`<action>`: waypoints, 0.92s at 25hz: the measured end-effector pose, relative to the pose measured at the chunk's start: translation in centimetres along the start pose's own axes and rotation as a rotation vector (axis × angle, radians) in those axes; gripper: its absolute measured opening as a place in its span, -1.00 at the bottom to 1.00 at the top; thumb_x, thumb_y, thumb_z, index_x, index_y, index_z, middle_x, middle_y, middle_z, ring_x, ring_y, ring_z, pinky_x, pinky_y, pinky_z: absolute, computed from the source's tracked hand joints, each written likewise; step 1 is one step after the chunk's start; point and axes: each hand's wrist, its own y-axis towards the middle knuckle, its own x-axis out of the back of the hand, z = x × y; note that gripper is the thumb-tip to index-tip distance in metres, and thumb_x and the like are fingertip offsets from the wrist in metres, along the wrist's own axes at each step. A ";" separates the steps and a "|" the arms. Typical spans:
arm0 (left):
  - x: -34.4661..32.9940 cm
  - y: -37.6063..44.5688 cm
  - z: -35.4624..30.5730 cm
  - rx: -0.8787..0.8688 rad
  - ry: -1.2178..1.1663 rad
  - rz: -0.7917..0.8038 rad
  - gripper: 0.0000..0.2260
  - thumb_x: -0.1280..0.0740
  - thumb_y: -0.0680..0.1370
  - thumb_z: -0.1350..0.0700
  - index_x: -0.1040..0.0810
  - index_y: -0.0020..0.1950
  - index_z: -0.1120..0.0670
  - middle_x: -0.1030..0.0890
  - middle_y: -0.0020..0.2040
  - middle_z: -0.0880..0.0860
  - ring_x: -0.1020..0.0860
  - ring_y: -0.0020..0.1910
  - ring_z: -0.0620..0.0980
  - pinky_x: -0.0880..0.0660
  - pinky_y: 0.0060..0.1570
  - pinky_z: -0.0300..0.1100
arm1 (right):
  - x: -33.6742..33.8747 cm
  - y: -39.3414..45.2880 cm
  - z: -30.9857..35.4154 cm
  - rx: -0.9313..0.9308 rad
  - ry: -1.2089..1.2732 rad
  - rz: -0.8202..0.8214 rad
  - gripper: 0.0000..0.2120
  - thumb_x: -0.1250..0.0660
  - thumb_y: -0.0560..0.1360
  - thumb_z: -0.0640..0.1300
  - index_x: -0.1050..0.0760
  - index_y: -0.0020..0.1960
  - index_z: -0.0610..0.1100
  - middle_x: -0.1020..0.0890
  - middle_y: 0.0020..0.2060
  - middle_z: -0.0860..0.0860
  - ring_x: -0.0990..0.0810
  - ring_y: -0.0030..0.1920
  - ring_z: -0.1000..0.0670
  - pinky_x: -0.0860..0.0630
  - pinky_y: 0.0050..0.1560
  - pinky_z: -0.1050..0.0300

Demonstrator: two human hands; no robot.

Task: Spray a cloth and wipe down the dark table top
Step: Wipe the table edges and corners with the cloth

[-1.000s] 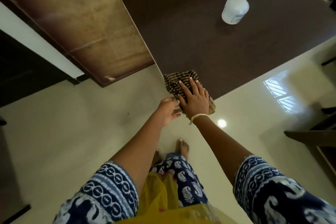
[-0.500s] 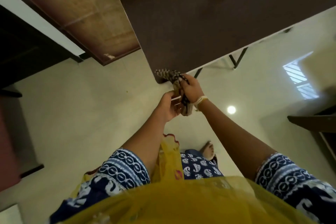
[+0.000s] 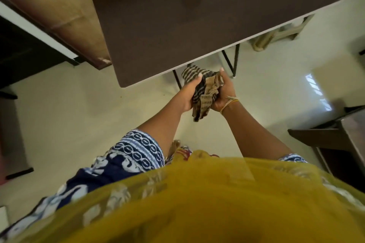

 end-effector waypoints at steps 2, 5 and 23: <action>-2.8 1.3 -1.0 -0.009 0.060 -0.007 -0.50 -0.27 0.57 -0.19 -0.50 0.35 0.14 -0.62 0.21 0.16 -0.60 0.16 0.12 -0.49 0.26 0.05 | 1.3 -0.8 3.0 0.032 -0.089 -0.027 -0.38 -0.29 0.47 0.24 -0.52 0.30 -0.22 -0.62 0.19 -0.22 -0.59 0.22 -0.21 -0.49 0.26 -0.15; -6.2 3.6 -3.3 -0.043 0.055 0.009 -0.58 -0.25 0.61 -0.10 -0.50 0.33 0.16 -0.61 0.21 0.18 -0.60 0.15 0.14 -0.50 0.22 0.07 | 2.9 -0.6 7.8 0.033 -0.280 -0.097 -0.63 -0.37 0.51 0.00 -0.56 0.22 -0.18 -0.69 0.06 -0.17 -0.66 0.08 -0.18 -0.59 0.05 -0.07; -18.7 13.7 -19.1 -0.047 -0.327 -0.051 -0.68 -0.23 0.63 -0.02 -0.55 0.19 0.21 -0.62 0.13 0.25 -0.59 0.12 0.23 -0.52 0.10 0.19 | 1.4 7.6 32.1 0.173 -0.636 -0.295 -0.64 -0.29 0.42 -0.33 -0.47 0.21 -0.21 -0.61 0.12 -0.20 -0.59 0.13 -0.22 -0.52 0.22 -0.19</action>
